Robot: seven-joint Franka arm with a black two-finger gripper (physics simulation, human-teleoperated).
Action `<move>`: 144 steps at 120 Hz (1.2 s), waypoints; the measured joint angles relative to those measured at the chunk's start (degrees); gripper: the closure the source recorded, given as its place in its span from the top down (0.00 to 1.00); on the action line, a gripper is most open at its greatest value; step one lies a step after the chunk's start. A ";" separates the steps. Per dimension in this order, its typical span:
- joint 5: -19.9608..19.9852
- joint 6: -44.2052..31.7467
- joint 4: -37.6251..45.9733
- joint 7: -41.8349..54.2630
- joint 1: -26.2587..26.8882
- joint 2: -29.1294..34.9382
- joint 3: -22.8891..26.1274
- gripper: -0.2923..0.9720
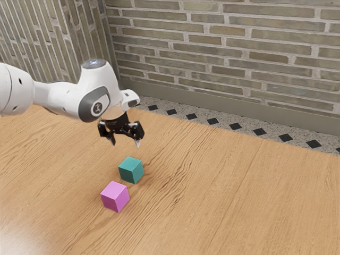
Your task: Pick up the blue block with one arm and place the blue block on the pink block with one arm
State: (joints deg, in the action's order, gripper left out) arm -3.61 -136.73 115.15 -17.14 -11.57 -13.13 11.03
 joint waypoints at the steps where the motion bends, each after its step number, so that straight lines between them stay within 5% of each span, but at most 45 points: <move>1: -0.02 -0.11 0.08 -0.23 0.01 -0.03 0.02 0.77; 22: 0.17 3.63 1.13 -2.09 0.19 2.11 1.33 0.77; 68: 0.73 13.18 1.04 9.30 -1.55 -1.61 3.14 0.77; 144: -2.69 9.68 -7.19 20.11 -1.96 -10.65 2.80 0.77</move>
State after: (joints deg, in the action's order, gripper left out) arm -6.30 -127.05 107.96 2.97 -13.53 -23.77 13.83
